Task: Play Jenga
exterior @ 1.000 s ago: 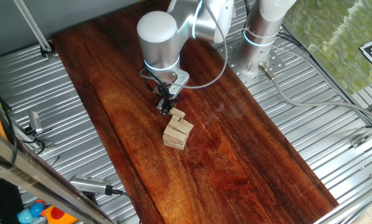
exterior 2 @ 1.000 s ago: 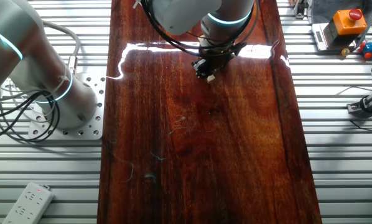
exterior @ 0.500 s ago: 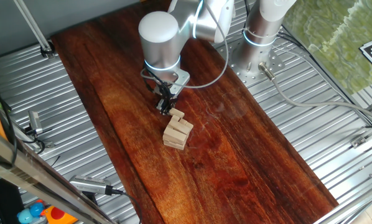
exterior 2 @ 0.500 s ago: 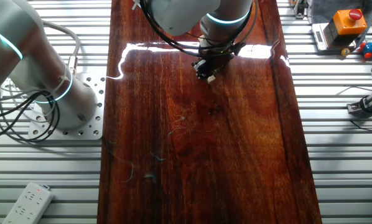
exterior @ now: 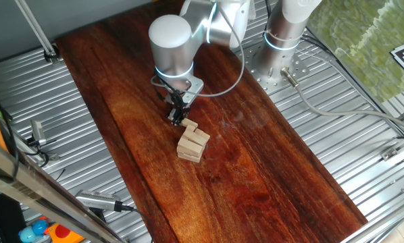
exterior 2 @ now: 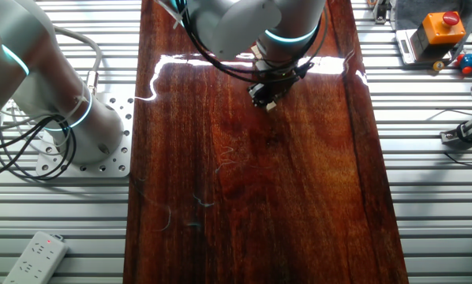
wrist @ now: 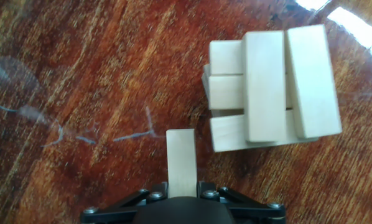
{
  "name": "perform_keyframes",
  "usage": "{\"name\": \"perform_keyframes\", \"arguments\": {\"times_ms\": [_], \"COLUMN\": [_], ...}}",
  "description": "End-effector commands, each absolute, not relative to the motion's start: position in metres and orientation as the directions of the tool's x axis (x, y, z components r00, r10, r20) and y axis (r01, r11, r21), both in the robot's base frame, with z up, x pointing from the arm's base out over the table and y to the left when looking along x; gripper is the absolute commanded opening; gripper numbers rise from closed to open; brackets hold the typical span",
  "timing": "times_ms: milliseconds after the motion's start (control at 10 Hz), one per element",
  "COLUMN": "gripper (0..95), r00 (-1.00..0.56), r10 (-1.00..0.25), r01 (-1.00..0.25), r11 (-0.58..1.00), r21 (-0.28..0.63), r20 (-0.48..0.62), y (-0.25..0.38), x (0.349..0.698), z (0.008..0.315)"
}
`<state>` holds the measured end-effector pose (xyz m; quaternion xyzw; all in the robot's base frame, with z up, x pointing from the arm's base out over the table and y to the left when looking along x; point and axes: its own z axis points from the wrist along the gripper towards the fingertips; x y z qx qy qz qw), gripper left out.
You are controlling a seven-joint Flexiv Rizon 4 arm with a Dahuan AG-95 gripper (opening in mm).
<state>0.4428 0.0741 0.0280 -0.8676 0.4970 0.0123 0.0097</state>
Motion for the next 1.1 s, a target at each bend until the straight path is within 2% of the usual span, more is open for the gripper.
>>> {"name": "perform_keyframes", "arguments": {"times_ms": [100,1100], "gripper": [0.0,0.0], "r00": [0.507,0.514], "r10": [-0.862,-0.857], "r01": [-0.862,-0.858], "r11": [-0.507,-0.514], "r21": [-0.008,-0.012], "r20": [-0.031,-0.032], "y": [0.074,0.071], "x": [0.445,0.451], "z": [0.027,0.016]}}
